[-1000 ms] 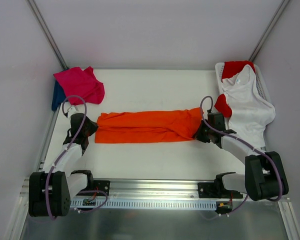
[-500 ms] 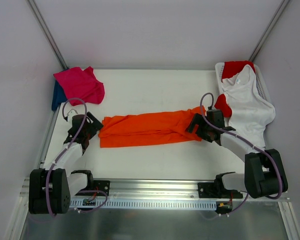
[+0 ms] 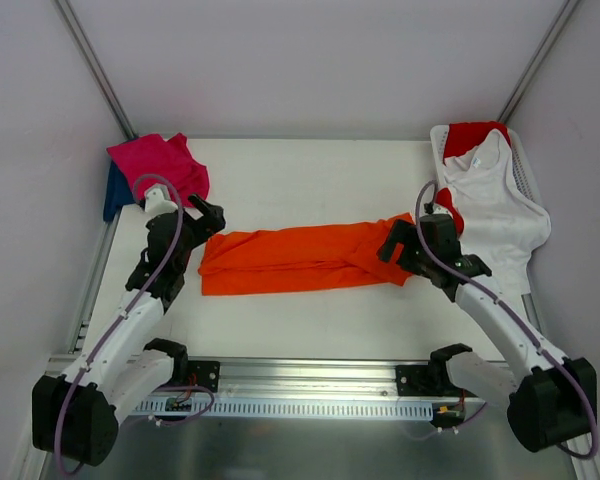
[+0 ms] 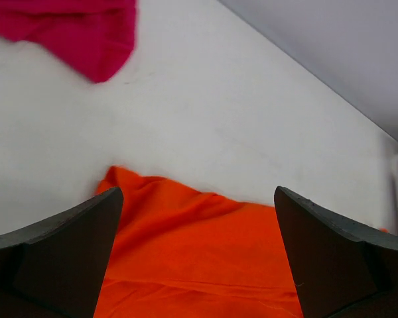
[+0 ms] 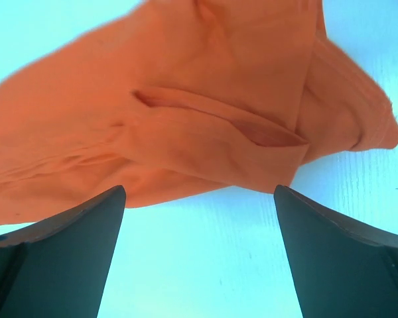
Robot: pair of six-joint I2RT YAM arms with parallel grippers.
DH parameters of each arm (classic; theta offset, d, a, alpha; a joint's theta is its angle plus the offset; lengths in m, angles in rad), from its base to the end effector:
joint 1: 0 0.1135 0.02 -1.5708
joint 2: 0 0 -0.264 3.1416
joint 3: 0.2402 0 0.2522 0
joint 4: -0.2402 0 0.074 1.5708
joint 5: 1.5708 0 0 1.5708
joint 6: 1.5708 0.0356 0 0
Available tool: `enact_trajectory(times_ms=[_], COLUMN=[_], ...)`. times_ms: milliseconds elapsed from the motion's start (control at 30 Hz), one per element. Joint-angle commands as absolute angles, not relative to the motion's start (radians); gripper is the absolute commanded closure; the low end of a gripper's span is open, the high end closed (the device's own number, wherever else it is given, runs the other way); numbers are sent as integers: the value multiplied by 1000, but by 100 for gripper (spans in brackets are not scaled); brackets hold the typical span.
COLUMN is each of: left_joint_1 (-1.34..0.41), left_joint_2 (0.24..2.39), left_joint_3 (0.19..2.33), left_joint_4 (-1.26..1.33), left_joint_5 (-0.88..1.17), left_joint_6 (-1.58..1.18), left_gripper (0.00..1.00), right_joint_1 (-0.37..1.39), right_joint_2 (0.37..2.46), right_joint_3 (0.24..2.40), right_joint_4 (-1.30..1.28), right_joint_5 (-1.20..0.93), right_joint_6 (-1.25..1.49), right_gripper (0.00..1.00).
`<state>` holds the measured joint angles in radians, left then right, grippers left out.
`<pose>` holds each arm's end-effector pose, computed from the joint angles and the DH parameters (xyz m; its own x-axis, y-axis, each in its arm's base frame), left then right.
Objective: Fold and stack the t-shirts
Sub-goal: Fold the tshirt
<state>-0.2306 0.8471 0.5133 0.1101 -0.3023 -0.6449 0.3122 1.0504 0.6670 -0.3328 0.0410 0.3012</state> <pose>0.1987 -0.0358 0.2638 -0.1339 -0.5580 -0.8190 -0.1813 0.8262 -0.5334 0.2108 0.0665 0.2346 -0.6790 0.0923 -0.7283 -0.0796 0.9769 0.1981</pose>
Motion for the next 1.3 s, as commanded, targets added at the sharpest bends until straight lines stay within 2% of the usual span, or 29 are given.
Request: enact_trajectory(times_ms=[0,67,167,200,267,333,367,400,633,967,1067,1167,1267], left_joint_1=[-245,-270,-363,-386,-451,-485,-517,-529,-626,-752,-770,-779,-788], left_joint_2=[974,1163,1445,1513,1686,1787,1875,1919,2149,2328,2380,2416,2434], left_joint_3=[642,788,1049,1116,1277,1410,1449,1488,1733,1796,1802,1821,1847], left_joint_4=[262,295,208,187,155,160,161,160,160,153,138,75,-44], left_joint_5=[13,297,499,619,710,842,883,908,1129,1216,1204,1097,869], left_joint_6=[-537,-499,-410,-388,-368,-388,-412,-425,-500,-505,-494,-434,-362], left_gripper=[1,1,3,13,28,63,90,100,100,100,100,100,100], right_joint_1=[362,379,411,420,428,436,439,439,440,439,440,440,439], right_joint_2=[941,905,845,833,807,775,761,746,620,612,604,595,600], right_joint_3=[756,784,790,790,788,778,764,756,710,704,704,707,718], right_joint_4=[-436,-465,-479,-483,-514,-540,-549,-555,-607,-620,-630,-635,-638], right_joint_5=[123,150,172,176,193,210,216,224,311,351,360,367,361], right_joint_6=[291,294,302,307,311,319,328,331,353,377,377,377,373], right_gripper=[1,0,1,1,1,1,1,1,0,1,1,1,1])
